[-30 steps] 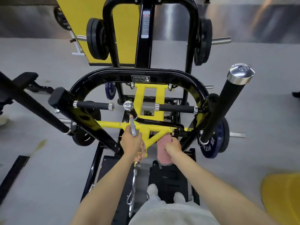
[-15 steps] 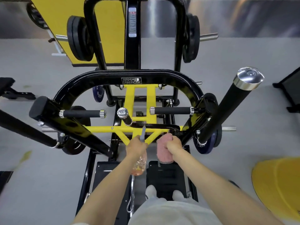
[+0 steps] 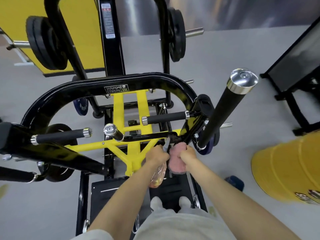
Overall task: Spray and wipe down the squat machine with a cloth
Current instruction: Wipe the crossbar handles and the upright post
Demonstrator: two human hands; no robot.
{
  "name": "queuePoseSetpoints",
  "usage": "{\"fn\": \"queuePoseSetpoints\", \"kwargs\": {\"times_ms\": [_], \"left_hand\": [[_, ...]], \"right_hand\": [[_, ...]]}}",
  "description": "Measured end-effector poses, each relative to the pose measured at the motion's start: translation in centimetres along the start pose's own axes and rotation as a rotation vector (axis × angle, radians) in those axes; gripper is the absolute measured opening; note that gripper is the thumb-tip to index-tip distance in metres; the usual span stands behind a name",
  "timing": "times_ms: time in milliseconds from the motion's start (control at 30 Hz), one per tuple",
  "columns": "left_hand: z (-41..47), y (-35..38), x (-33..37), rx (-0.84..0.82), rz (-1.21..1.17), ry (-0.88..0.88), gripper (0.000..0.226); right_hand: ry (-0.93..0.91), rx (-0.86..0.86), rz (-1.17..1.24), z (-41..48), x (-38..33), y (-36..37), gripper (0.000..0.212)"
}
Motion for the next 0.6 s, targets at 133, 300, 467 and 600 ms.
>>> {"fn": "queuePoseSetpoints", "kwargs": {"times_ms": [133, 300, 467, 600], "left_hand": [[-0.1, 0.4, -0.5, -0.018, -0.071, -0.026, 0.020], [-2.1, -1.4, -4.7, 0.119, -0.191, -0.154, 0.022], [-4.6, -3.5, -7.5, 0.138, -0.090, -0.142, 0.018], [-5.8, -5.1, -7.2, 0.218, -0.179, -0.080, 0.020]], "right_hand": [[0.051, -0.016, 0.065, 0.2, 0.3, -0.5, 0.038], [0.020, -0.044, 0.027, 0.2, 0.4, 0.5, 0.041], [-0.061, -0.031, -0.143, -0.9, 0.2, 2.7, 0.034], [-0.006, -0.005, -0.187, -1.3, 0.7, 3.9, 0.036]]}}
Point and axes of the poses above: each hand's wrist, its own z-axis towards the middle knuckle, its own y-axis out of the palm, x = y × z, the point moved 8 cm from there along z, towards the middle knuckle, and after that the axes turned 13 degrees about y, right-handed, at the moved point
